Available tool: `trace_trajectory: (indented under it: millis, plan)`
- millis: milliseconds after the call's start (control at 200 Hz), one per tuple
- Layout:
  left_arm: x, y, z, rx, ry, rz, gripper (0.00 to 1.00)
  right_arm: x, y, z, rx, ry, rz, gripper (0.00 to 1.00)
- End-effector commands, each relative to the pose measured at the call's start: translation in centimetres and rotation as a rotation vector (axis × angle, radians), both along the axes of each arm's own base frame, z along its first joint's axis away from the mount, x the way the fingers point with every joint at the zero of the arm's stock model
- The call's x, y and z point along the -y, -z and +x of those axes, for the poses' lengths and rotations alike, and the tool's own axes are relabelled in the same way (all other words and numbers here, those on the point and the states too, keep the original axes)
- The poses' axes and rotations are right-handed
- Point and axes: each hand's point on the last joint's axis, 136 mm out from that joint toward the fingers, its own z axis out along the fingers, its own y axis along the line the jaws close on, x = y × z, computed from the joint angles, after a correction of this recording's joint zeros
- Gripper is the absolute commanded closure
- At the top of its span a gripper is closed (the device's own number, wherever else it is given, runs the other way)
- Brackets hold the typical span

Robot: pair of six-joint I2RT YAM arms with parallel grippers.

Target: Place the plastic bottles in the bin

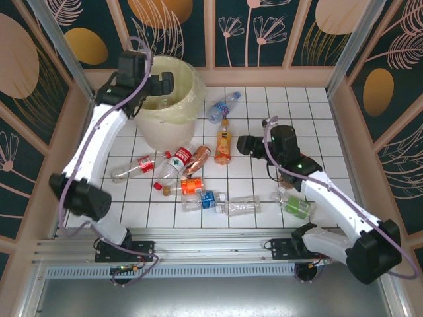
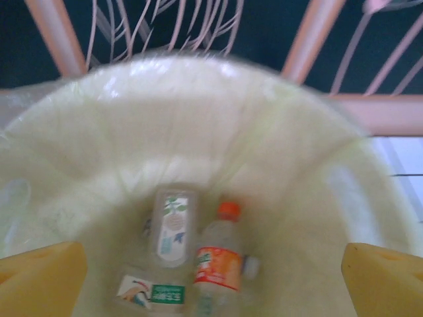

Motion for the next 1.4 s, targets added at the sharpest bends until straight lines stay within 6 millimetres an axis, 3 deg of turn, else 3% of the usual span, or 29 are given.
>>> trace_trajectory:
  millis: [0, 165, 270, 525, 661, 696, 731, 886, 1206, 1396]
  plan:
    - [2.7, -3.5, -2.4, 0.144, 0.188, -0.123, 0.01, -1.2, -1.3, 1.3, 0.02, -0.032, 0.035, 0.19]
    - [3.6, -4.8, -7.7, 0.246, 0.316, -0.219, 0.01, -2.5, 0.6, 1.9, -0.035, -0.081, 0.034, 0.21]
    - [5.2, -5.2, -11.7, 0.284, 0.468, -0.303, 0.01, -3.1, 2.4, 2.3, -0.09, -0.09, 0.019, 0.23]
    - [8.4, -2.1, -18.3, 0.183, 0.764, -0.498, 0.01, -4.2, 6.7, 3.2, -0.192, -0.081, -0.056, 0.24]
    - [8.9, -0.3, -19.5, 0.143, 0.813, -0.522, 0.01, -4.9, 8.7, 3.9, -0.232, -0.068, -0.082, 0.25]
    - [9.0, -0.6, -19.8, 0.155, 0.83, -0.528, 0.01, -5.1, 9.2, 4.1, -0.241, -0.067, -0.088, 0.24]
    - [9.2, 0.4, -20.0, 0.136, 0.838, -0.546, 0.01, -5.2, 9.6, 4.4, -0.252, -0.06, -0.092, 0.24]
    - [9.6, 0.8, -21.2, 0.17, 0.887, -0.579, 0.01, -6.4, 11.3, 5.2, -0.296, -0.043, -0.119, 0.21]
    - [9.7, 1.3, -21.7, 0.175, 0.911, -0.568, 0.01, -8.8, 14.1, 6.0, -0.356, -0.026, -0.158, 0.19]
    - [9.7, 1.4, -21.9, 0.179, 0.911, -0.565, 0.01, -8.5, 15.5, 6.5, -0.379, 0.013, -0.191, 0.19]
